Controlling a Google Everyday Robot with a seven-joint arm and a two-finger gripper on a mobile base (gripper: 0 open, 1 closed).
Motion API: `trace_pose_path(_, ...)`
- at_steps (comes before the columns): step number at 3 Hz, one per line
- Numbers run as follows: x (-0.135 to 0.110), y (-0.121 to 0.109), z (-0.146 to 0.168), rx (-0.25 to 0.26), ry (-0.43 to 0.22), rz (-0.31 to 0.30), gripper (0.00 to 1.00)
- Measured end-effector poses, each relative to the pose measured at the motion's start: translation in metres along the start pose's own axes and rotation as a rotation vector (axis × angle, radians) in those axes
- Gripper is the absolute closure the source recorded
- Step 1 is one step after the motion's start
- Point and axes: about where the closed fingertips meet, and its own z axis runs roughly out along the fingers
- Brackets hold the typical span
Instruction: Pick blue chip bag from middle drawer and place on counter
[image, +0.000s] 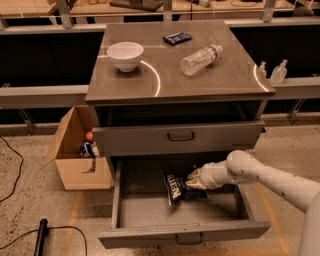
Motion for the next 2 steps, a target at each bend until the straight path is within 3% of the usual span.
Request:
trace_pose_path(1,-0.005,0.015,-0.042,0.060,0.021,0.039,1.00)
trace_pose_path(2,-0.007,0.045,-0.089,0.136,0.064,0.116,1.00)
